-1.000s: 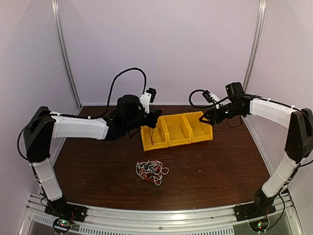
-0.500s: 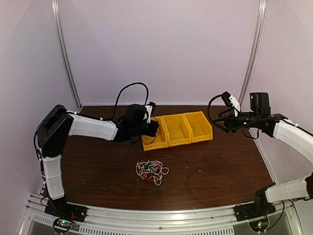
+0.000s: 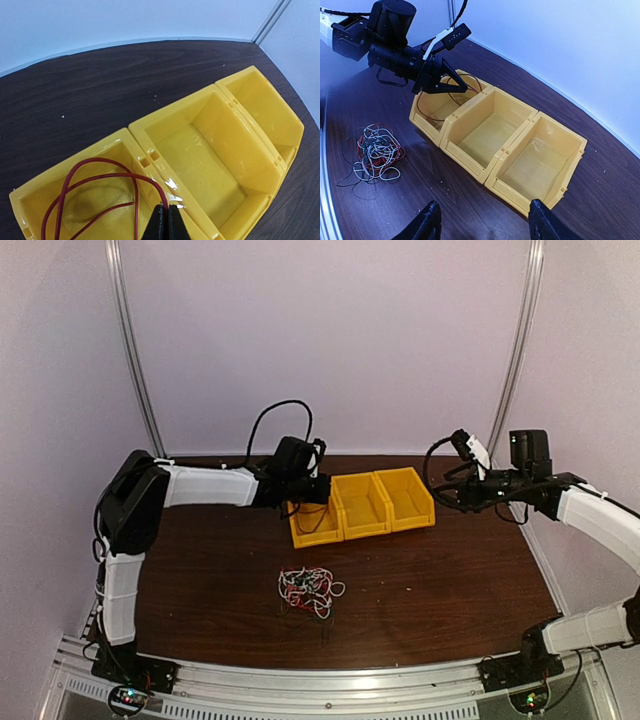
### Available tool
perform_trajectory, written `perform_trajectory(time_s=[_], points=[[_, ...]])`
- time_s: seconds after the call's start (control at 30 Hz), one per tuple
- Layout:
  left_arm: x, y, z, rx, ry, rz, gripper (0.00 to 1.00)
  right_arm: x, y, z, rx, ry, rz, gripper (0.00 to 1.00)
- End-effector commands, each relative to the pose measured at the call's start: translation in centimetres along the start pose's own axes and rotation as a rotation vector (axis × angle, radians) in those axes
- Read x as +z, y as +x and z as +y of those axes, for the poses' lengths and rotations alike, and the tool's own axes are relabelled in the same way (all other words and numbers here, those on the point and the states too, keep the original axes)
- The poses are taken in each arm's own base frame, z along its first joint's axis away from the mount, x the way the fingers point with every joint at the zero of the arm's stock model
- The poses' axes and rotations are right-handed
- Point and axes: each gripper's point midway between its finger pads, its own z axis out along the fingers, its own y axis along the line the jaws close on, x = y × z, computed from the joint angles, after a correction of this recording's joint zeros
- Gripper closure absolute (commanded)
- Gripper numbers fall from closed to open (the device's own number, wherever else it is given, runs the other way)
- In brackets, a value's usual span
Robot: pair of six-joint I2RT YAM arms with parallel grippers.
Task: Untangle the cables
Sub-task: Place the untangled cable in the bin.
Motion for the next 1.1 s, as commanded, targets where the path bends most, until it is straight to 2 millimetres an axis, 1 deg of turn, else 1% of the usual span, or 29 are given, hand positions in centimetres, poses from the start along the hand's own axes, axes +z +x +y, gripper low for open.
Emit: perform_trajectory(time_s=[0.0, 0.17, 0.27, 0.37, 0.47, 0.5, 0.57, 0.63, 0.73, 0.83, 0.93, 1.07], points=[[0.0, 0.6, 1.0, -0.041, -0.054, 0.073, 1.0, 0.0, 0.1, 0.1, -0.019, -0.012, -0.01, 0.4], [-0.4, 1.4, 0.8, -0.025, -0.055, 0.145, 1.0, 0.0, 0.2, 0.2, -0.025, -0.019, -0.007, 0.4], [-0.6, 1.0, 1.1, 0.024, -0.081, 0.165, 1.0, 0.1, 0.4, 0.3, -0.026, -0.025, -0.004, 0.4], [-0.3, 0.5, 1.3, 0.075, -0.115, 0.195, 1.0, 0.2, 0.4, 0.3, -0.026, -0.03, -0.001, 0.41], [0.1, 0.3, 1.3, 0.101, -0.128, 0.227, 1.0, 0.1, 0.4, 0.4, -0.026, -0.033, -0.002, 0.41], [0.1, 0.3, 1.4, 0.107, -0.13, 0.236, 0.99, 0.1, 0.3, 0.4, -0.028, -0.033, -0.003, 0.41], [-0.1, 0.0, 1.3, 0.118, -0.135, 0.246, 0.9, 0.1, 0.4, 0.4, -0.027, -0.033, -0.003, 0.4], [-0.5, -0.4, 1.2, 0.128, -0.139, 0.254, 0.84, 0.1, 0.4, 0.4, -0.028, -0.034, -0.003, 0.4], [-1.8, -1.7, 0.9, 0.147, -0.137, 0.244, 0.69, 0.1, 0.4, 0.4, -0.028, -0.035, -0.002, 0.4], [-4.0, -3.2, 0.9, 0.158, -0.15, 0.215, 0.57, 0.1, 0.4, 0.4, -0.028, -0.037, 0.0, 0.4], [-6.8, -4.2, 1.1, 0.151, -0.167, 0.187, 0.51, 0.1, 0.5, 0.5, -0.03, -0.036, 0.0, 0.4], [-10.2, -3.7, 2.2, 0.136, -0.203, 0.186, 0.48, 0.2, 0.6, 0.5, -0.032, -0.041, 0.004, 0.4]])
